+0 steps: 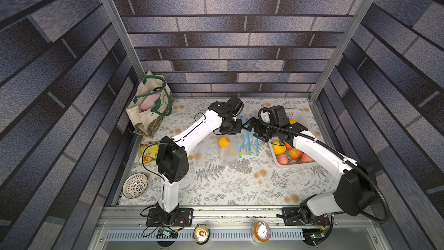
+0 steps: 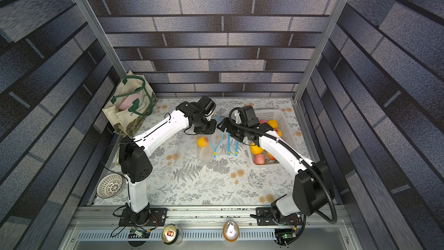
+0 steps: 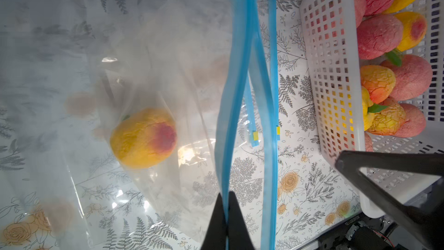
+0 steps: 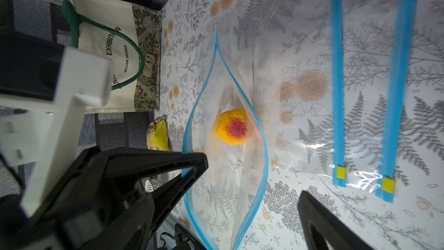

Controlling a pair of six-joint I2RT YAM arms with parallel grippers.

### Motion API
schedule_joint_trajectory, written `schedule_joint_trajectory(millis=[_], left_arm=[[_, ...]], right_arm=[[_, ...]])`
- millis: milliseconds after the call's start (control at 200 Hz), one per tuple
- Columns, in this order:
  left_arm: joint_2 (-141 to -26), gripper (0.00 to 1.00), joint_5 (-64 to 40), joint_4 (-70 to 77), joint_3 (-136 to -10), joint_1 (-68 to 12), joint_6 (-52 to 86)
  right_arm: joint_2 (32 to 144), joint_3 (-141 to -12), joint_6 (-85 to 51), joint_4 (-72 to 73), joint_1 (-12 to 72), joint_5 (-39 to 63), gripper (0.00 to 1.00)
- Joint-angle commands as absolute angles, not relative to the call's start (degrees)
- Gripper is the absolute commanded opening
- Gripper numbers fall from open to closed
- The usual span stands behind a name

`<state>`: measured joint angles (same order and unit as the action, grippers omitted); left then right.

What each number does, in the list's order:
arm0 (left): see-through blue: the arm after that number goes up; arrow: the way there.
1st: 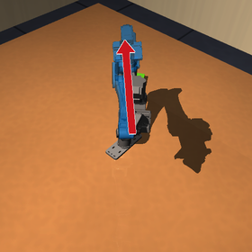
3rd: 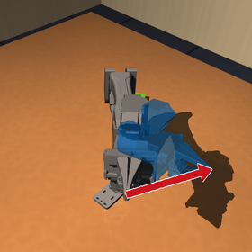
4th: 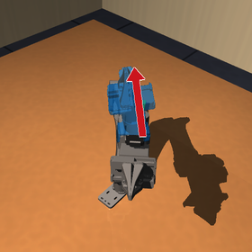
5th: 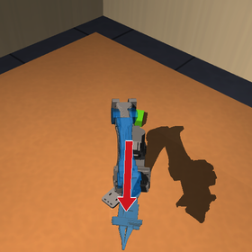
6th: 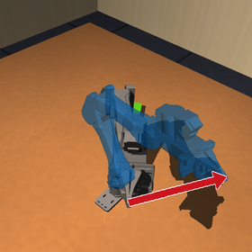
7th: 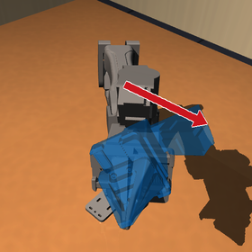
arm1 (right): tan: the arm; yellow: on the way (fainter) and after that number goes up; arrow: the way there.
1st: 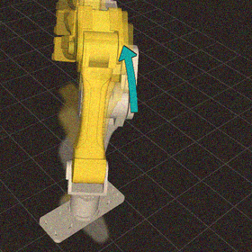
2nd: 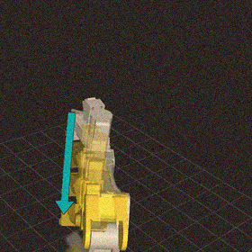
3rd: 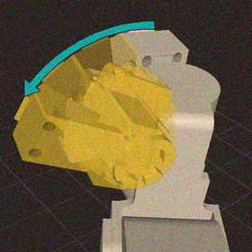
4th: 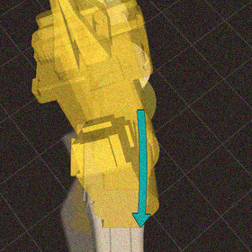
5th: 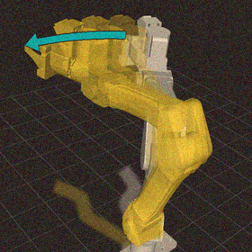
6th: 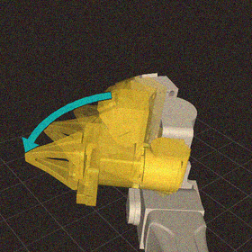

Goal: Place the peach in a zip-top bag and seal the zipper
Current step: Place the peach in the zipper food storage bag, then pick up the peach from the basket.

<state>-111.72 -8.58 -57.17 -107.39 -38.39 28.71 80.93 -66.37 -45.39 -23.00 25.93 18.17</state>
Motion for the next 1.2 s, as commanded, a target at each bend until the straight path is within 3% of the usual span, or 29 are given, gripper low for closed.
schedule_joint_trajectory(millis=[0,170,326,726,1192], left_arm=[[-112.06,0.0,-8.57,-57.39,-107.5,-39.01,28.25],[-112.83,0.0,-8.61,-57.94,-108.83,-39.89,28.15],[-114.29,0.0,-8.73,-58.41,-110.66,-40.85,27.97],[-115.31,0.0,-8.09,-59.68,-112.52,-41.83,28.01],[-115.19,0.0,-7.65,-59.62,-112.43,-42.06,27.87]], right_arm=[[78.4,-67.77,-37.53,-35.28,19.89,10.75,0.9],[80.08,-67.51,-27.4,-51.53,18.29,-5.4,0.89],[76.18,-57.64,-31.9,-45.65,16.26,-3.62,0.9],[76.18,-51.72,-36.51,-36.34,10.47,-0.77,0.88],[87.28,-51.98,-35.94,-30.22,10.28,3.28,0.88]])
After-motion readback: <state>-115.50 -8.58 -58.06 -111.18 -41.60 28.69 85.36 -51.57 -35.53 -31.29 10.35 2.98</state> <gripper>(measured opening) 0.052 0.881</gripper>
